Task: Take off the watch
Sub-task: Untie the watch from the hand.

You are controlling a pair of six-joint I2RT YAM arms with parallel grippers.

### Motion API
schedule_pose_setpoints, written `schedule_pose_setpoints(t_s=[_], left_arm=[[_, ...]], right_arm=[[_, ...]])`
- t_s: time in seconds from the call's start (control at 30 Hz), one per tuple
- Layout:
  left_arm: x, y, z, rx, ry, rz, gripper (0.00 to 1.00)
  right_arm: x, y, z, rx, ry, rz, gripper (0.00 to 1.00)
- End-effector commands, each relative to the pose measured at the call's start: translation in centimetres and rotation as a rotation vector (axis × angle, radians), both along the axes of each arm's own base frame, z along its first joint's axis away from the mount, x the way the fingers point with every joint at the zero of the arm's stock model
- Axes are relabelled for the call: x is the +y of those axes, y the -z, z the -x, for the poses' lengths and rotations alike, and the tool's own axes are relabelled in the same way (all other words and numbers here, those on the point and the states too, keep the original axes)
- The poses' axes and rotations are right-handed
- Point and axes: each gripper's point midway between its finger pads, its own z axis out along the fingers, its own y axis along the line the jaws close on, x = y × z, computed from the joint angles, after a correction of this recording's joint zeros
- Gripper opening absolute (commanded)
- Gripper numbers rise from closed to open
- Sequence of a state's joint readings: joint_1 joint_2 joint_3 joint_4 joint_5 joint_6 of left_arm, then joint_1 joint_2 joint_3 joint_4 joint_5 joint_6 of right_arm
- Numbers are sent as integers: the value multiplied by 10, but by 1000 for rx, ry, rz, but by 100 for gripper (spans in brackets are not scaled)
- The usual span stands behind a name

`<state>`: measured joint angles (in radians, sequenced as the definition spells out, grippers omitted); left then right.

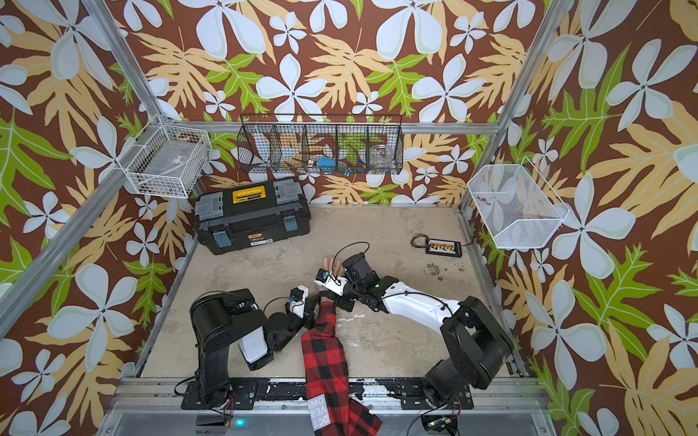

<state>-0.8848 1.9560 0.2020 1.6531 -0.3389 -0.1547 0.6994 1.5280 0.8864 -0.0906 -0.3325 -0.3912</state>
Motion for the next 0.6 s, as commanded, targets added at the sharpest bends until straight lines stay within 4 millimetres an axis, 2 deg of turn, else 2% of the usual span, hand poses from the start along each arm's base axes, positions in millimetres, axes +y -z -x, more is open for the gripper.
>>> schedule_pose_setpoints(t_s=[0.0,0.07,0.2,0.43,0.57], left_arm=[[29,-3,-13,-28,-162,-23,0],[15,-16,-10,-73,-99,-33,0],[-10,-25,-4,-164,-25,-128,13],[-22,-26,-3,-235,-13,-243,25],[-29,-24,-3,-251,11,-285,27]], right_arm=[[-15,2,-8,-9,70,48,12],[-11,0,-5,5,53,28,12],[-1,-4,2,38,9,-16,11],[2,-8,6,51,-8,-41,10],[4,-12,5,46,-10,-52,10]])
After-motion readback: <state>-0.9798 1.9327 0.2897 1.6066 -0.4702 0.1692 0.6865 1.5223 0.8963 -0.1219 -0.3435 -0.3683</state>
